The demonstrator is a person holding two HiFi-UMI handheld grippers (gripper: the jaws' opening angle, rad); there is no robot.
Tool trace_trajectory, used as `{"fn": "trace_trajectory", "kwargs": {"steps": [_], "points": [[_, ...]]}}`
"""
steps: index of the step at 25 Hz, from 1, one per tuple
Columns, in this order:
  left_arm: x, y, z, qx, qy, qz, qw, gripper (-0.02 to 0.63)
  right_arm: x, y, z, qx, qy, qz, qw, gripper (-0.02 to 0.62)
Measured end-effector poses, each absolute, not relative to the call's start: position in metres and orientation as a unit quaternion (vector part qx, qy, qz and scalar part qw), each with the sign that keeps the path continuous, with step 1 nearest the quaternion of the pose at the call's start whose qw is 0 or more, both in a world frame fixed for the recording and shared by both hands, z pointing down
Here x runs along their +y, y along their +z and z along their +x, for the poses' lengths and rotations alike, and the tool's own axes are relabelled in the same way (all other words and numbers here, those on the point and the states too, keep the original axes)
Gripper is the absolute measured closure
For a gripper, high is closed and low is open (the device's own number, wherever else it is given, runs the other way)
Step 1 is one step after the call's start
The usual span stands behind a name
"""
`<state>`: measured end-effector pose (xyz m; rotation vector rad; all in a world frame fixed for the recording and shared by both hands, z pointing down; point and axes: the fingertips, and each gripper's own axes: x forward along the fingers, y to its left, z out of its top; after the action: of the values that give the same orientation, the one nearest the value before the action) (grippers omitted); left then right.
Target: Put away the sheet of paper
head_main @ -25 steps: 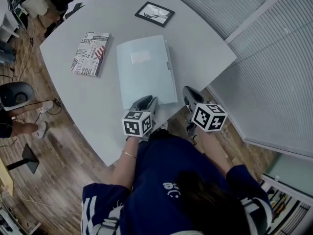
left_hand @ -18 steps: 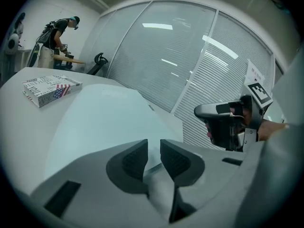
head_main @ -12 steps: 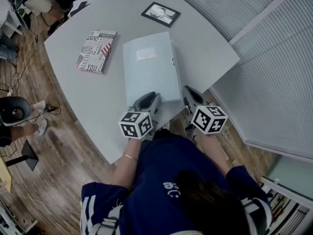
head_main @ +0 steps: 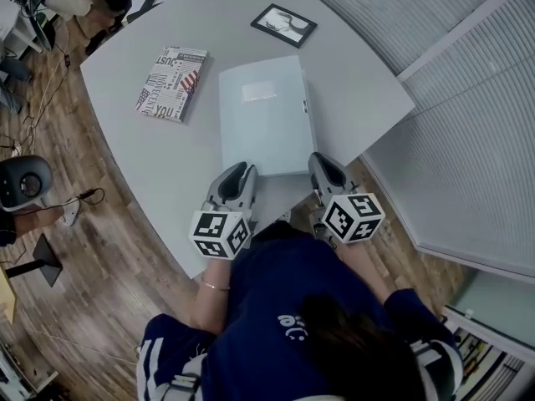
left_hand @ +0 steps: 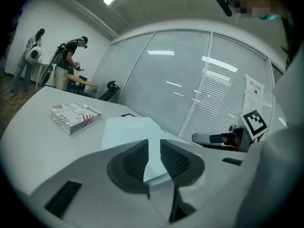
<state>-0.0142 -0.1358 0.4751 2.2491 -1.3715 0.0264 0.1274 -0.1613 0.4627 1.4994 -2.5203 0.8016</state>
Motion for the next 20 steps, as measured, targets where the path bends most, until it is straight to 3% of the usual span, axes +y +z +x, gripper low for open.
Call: {"fn": "trace_trajectory", "kwargs": {"steps": [8, 15, 20], "points": [[-0.133, 0.439, -0.037, -0.535, 0.018, 0.828, 0.166, 0.529, -0.159, 0.454, 0.126, -0.827, 0.212, 0.514, 0.081, 0.577], [-0.142, 0.439, -0.052, -0.555, 0.023, 0.817, 0.156, 0.531, -0.162, 0.455, 0.125, -0.825, 0.14, 0.528, 0.146, 0.584], [-0.143, 0.442, -0.053, -0.56, 0.042, 0.815, 0.139, 0.545, -0.163, 0.455, 0.122, -0.828, 0.143, 0.527, 0.131, 0.584]]}}
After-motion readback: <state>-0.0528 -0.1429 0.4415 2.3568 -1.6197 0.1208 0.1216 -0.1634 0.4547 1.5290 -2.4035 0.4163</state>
